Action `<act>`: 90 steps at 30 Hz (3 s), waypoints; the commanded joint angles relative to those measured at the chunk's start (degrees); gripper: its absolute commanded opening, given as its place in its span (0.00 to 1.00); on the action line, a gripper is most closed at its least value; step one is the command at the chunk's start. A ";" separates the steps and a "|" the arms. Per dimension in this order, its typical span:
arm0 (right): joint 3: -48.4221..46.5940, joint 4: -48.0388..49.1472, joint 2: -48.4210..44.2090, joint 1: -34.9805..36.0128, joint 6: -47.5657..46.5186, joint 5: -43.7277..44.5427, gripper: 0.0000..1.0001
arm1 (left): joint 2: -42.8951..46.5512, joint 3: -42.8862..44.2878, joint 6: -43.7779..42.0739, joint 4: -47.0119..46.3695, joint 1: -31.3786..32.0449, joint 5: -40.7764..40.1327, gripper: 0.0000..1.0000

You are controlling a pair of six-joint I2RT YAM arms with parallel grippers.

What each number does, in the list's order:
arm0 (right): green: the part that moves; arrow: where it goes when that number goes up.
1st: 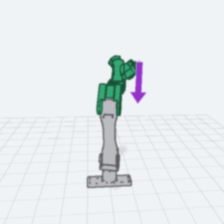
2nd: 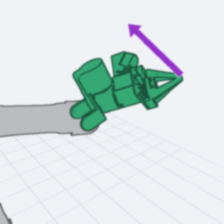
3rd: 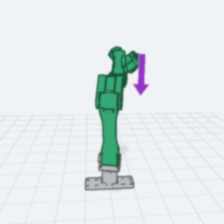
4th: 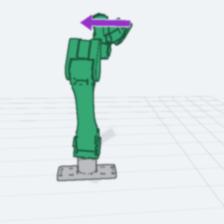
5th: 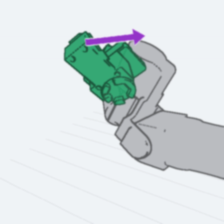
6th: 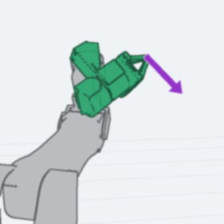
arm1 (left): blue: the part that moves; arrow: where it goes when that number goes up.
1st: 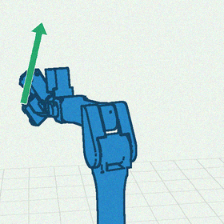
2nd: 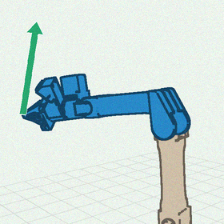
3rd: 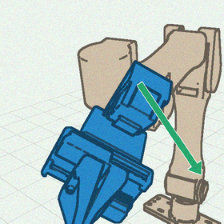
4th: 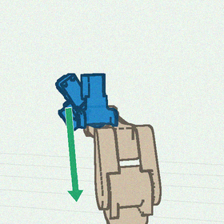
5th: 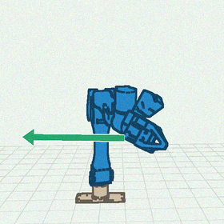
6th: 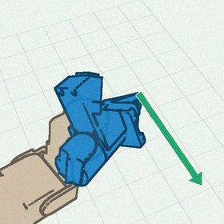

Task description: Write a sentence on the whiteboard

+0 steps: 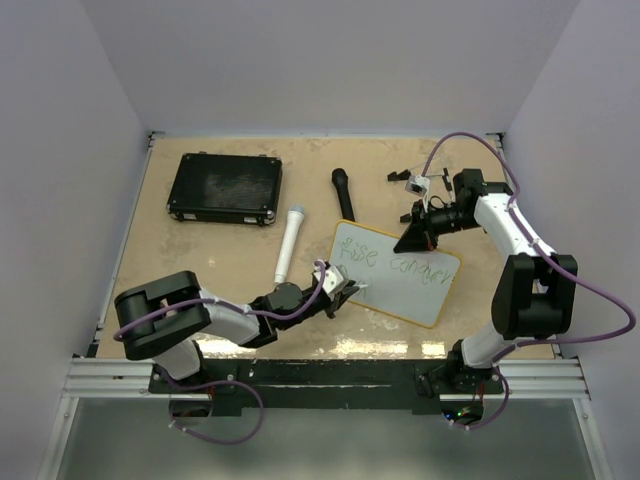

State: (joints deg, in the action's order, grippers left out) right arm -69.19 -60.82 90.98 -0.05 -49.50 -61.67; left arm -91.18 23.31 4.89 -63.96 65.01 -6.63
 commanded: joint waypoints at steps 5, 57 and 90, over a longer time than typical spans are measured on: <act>0.37 3.51 -1.86 0.14 -2.71 0.32 0.00 | -1.55 2.70 -0.67 -3.89 0.29 0.31 0.00; 0.37 3.16 -2.74 0.23 -2.98 0.06 0.00 | -2.43 5.25 0.57 4.02 0.99 -1.98 0.00; 0.46 3.16 -2.74 0.23 -3.06 0.15 0.00 | 3.20 1.13 0.48 3.67 -0.77 4.70 0.00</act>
State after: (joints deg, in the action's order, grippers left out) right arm -69.08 -60.75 90.56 -0.05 -49.50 -61.56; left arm -90.13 25.91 6.20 -57.74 64.51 -0.64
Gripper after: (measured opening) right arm 0.047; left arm 0.165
